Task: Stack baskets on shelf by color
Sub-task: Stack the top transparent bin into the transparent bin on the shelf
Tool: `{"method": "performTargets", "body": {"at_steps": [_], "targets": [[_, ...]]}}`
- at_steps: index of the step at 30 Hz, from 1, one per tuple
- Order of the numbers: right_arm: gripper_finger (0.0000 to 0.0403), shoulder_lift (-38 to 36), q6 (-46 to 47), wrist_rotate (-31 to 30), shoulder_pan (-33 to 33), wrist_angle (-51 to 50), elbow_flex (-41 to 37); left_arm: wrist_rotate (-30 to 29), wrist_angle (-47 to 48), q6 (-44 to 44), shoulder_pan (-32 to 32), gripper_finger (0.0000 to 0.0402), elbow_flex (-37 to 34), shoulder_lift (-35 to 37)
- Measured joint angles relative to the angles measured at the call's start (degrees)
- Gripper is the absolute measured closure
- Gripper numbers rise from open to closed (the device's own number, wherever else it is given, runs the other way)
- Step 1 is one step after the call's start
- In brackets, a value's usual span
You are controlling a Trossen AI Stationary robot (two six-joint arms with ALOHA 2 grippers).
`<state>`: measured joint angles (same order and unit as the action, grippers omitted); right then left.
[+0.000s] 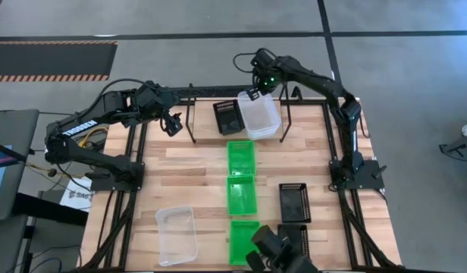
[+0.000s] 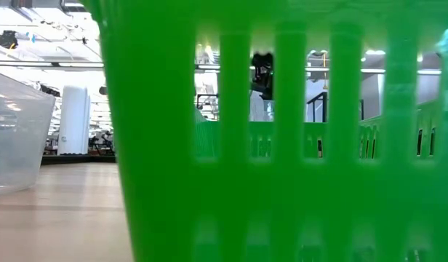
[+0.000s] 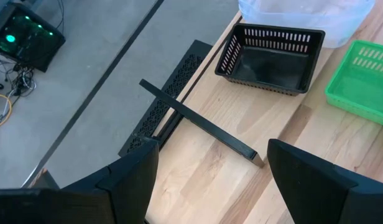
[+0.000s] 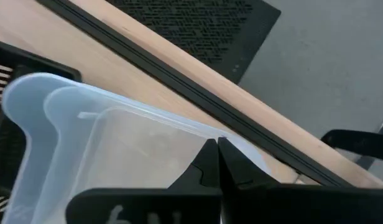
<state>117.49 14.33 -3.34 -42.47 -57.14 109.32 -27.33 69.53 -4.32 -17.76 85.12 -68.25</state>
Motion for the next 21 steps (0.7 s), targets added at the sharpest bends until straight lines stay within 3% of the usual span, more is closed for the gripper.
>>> {"method": "performTargets", "body": {"at_steps": [10,21], "targets": [[0.0402,0.0,-0.9,-5.8,-1.3,-6.4,0.0,0.0,0.6,0.2,0.0,0.0111,0.0,0.0],[0.0403,0.0,-2.2,-6.0,-1.5,-8.2,0.0,0.0,0.6,0.6,0.0,0.0111,0.0,0.0]]}}
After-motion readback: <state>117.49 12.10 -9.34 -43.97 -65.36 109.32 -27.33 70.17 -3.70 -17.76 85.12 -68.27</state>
